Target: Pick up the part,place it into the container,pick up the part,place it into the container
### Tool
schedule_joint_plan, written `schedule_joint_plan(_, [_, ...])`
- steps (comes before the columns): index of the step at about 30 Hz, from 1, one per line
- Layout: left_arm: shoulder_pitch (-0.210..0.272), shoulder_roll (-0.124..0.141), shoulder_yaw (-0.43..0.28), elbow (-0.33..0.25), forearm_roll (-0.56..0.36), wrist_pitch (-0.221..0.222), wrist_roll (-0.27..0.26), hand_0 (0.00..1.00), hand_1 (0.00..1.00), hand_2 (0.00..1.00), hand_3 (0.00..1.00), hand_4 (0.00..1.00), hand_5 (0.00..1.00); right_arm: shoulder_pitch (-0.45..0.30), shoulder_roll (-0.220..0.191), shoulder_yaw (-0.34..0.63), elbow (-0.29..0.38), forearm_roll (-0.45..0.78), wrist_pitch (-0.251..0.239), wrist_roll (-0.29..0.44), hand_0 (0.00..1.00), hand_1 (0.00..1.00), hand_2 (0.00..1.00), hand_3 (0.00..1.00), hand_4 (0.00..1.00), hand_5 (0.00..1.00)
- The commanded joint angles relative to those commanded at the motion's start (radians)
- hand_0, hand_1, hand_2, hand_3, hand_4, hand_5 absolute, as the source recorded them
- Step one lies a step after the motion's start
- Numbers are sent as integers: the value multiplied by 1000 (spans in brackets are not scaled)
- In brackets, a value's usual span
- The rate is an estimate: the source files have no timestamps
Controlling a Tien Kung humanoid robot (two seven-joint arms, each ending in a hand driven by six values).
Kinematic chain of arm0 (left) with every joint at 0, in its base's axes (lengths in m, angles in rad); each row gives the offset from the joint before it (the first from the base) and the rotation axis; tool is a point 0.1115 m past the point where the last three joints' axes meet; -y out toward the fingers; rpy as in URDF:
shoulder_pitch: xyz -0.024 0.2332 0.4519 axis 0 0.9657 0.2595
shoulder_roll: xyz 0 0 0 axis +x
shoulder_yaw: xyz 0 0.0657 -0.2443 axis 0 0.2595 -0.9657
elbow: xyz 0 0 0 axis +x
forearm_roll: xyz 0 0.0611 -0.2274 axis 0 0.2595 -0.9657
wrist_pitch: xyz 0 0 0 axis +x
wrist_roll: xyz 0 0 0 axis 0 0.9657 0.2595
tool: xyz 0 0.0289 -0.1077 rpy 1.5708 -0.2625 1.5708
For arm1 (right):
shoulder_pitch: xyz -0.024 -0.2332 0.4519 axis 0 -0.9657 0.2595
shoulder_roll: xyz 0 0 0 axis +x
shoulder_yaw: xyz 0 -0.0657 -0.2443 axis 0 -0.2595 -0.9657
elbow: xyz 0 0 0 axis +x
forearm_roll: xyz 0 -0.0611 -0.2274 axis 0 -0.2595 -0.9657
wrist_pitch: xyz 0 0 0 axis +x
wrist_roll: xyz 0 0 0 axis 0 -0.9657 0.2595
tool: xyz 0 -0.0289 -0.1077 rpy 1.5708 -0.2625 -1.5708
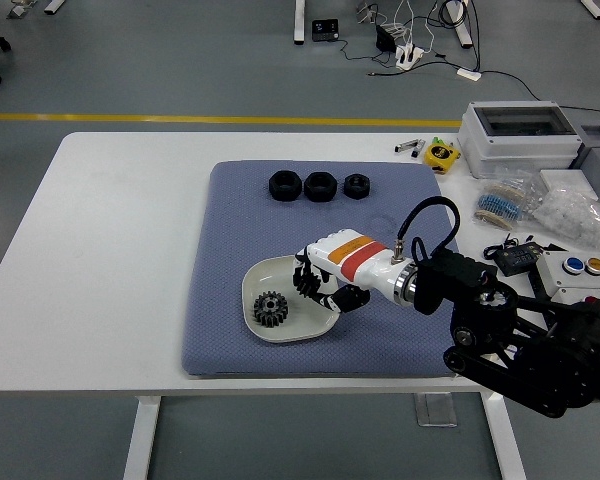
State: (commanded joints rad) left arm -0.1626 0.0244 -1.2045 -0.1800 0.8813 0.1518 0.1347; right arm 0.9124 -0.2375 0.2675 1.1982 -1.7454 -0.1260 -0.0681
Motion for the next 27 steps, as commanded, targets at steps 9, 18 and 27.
schedule_joint_plan(9, [-7, 2, 7, 0, -5, 0, 0, 711, 618, 637, 564, 614, 681, 9, 12, -12, -17, 15, -7, 17, 352, 513, 674, 973, 917, 178])
schedule_joint_plan(18, [-6, 0, -3, 0, 5, 2, 0, 711, 616, 634, 563, 614, 680, 1, -10, 20, -2, 17, -19, 16, 359, 526, 700, 998, 925, 186])
schedule_joint_plan(27, [-6, -2, -5, 0, 6, 3, -1, 711, 615, 632, 563, 614, 680, -34, -54, 143, 15, 109, -88, 46, 360, 526, 697, 985, 913, 186])
